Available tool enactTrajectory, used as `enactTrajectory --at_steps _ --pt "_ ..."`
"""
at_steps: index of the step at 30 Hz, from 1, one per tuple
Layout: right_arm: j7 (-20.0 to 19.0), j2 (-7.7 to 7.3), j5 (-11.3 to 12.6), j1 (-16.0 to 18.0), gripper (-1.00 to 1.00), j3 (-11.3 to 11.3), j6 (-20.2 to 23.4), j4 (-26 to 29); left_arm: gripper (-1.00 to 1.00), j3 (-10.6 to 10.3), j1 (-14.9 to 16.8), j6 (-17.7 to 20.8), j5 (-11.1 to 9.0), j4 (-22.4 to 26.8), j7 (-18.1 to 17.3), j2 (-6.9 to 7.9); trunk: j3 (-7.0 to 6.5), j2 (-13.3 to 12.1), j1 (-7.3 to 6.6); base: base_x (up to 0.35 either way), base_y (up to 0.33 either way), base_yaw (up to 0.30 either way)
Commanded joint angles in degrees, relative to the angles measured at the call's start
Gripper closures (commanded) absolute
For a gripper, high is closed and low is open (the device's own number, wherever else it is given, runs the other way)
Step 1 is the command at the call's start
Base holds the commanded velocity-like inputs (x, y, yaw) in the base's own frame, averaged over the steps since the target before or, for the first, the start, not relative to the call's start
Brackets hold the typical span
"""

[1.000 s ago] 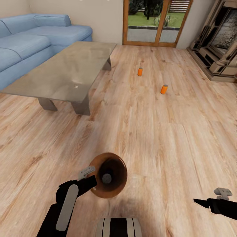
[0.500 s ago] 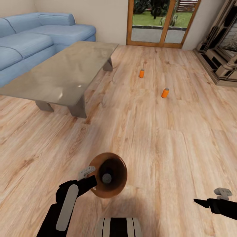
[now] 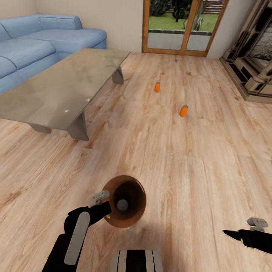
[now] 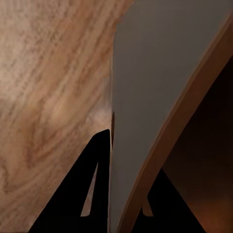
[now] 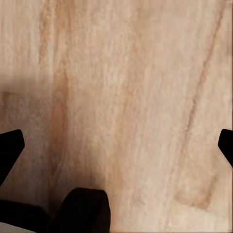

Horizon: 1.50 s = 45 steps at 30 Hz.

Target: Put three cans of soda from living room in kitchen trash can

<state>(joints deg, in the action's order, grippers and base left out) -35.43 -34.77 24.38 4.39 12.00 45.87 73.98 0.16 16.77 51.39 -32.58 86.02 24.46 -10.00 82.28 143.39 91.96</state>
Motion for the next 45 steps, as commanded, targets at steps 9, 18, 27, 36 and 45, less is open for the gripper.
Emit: enactTrajectory --at_steps 9,18,27,36,45 --pt "-0.02 -0.03 -0.08 0.00 -1.00 -0.03 -2.17 -1.32 1.00 -0.07 0.02 -0.33 -0.99 0.02 0.24 0.00 -0.01 0.00 -0.01 0.212 -0.272 0.000" --pt "0.08 -0.03 -0.20 0.00 -1.00 -0.07 -1.49 -0.50 1.00 -0.07 0.02 -0.33 -0.99 -0.03 0.24 0.00 -0.01 0.00 -0.01 0.215 -0.269 0.000" --pt "0.10 -0.03 -0.21 0.00 -1.00 -0.05 -0.62 1.30 1.00 -0.07 0.02 -0.33 -0.99 -0.06 0.24 0.00 -0.06 0.00 -0.01 0.219 -0.263 0.198" --pt "0.10 -0.03 -0.21 0.00 -1.00 -0.04 -0.60 1.34 1.00 -0.10 0.02 -0.33 -0.99 -0.06 0.24 0.00 -0.06 0.00 -0.01 0.219 -0.263 0.297" --pt "1.01 -0.03 -0.21 0.00 -1.00 -0.07 -0.62 1.34 1.00 -0.07 0.02 -0.33 -0.99 -0.06 0.24 0.00 -0.06 0.00 -0.01 0.219 -0.263 0.300"
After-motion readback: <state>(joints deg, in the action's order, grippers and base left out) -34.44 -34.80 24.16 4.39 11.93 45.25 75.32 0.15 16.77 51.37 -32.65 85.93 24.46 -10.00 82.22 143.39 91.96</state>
